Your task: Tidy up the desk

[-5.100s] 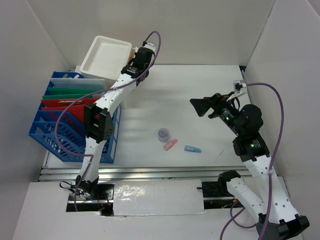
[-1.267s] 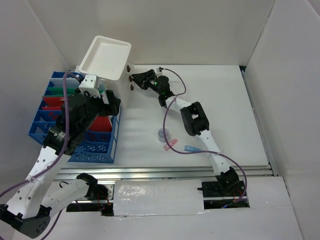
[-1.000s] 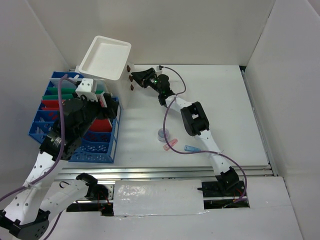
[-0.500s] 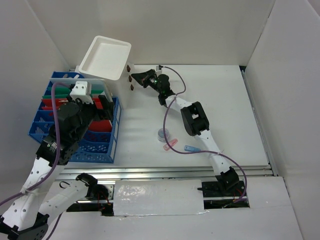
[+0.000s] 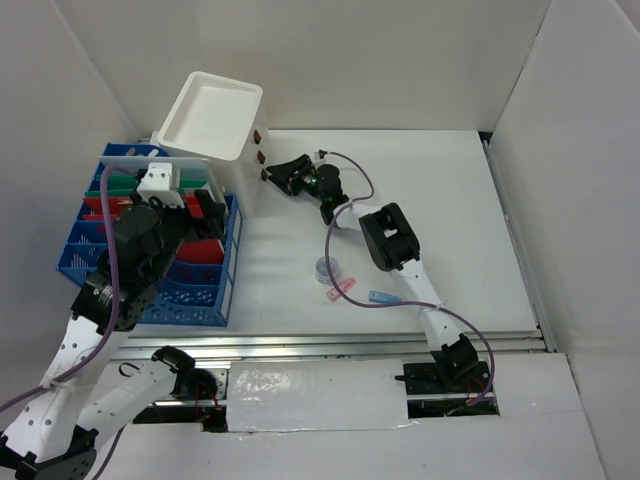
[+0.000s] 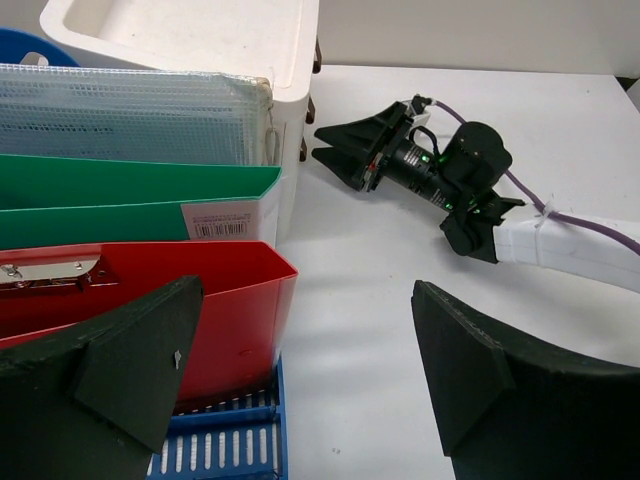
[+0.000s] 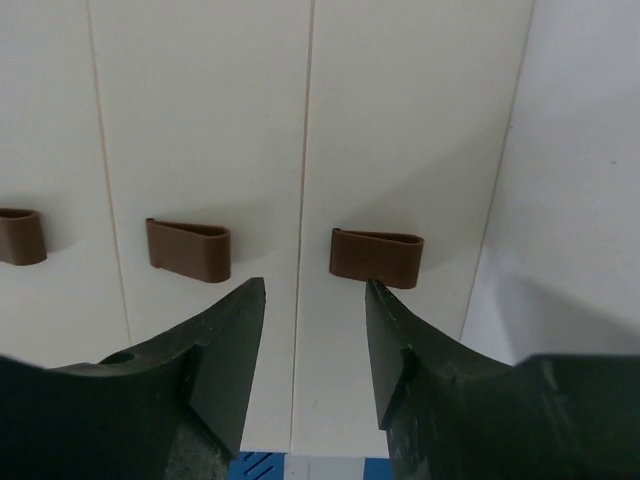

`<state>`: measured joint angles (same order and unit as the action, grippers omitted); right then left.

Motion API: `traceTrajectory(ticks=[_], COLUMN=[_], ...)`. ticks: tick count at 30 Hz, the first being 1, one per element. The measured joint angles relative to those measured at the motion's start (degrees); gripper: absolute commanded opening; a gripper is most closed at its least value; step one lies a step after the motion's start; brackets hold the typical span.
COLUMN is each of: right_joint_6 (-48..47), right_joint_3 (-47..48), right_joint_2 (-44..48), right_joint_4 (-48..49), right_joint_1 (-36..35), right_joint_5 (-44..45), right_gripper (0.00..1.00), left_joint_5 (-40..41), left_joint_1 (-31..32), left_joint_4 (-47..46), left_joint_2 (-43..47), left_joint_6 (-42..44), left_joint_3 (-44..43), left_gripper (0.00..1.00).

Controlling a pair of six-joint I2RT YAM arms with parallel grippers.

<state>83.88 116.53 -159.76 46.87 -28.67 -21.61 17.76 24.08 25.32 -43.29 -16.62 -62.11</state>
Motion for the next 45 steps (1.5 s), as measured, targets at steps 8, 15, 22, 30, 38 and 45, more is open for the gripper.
traceTrajectory(ticks=[8, 15, 22, 30, 38, 45], right_joint_6=[0.3, 0.5, 0.6, 0.7, 0.7, 0.9], right_joint_3=[2.3, 6.5, 9.5, 11.8, 10.3, 1.0], right_joint_2=[0.0, 0.0, 0.0, -1.4, -1.1, 3.1], right_joint_4=[0.7, 0.6, -1.3, -3.3, -1.4, 3.7], right_joint_1=[0.0, 0.0, -0.1, -0.1, -0.3, 0.0], right_joint_5=[-1.2, -1.4, -1.1, -0.9, -0.3, 1.3], right_gripper=[0.63, 0.64, 0.53, 0.27, 0.00, 0.00], left_joint_5=[-0.2, -3.8, -5.5, -6.5, -6.6, -6.5], left_joint_1=[-0.1, -0.6, -1.0, -1.1, -1.1, -1.1], left_joint_4=[0.0, -0.5, -1.4, -1.4, -1.4, -1.4], left_joint_2=[0.0, 1.7, 3.3, 2.9, 2.6, 2.6], left_joint_6=[0.1, 0.4, 0.5, 1.4, 1.5, 1.5], left_joint_3=[0.0, 0.7, 0.7, 0.7, 0.7, 0.7], left_gripper=[0.99, 1.00, 1.00, 0.99, 0.99, 0.99])
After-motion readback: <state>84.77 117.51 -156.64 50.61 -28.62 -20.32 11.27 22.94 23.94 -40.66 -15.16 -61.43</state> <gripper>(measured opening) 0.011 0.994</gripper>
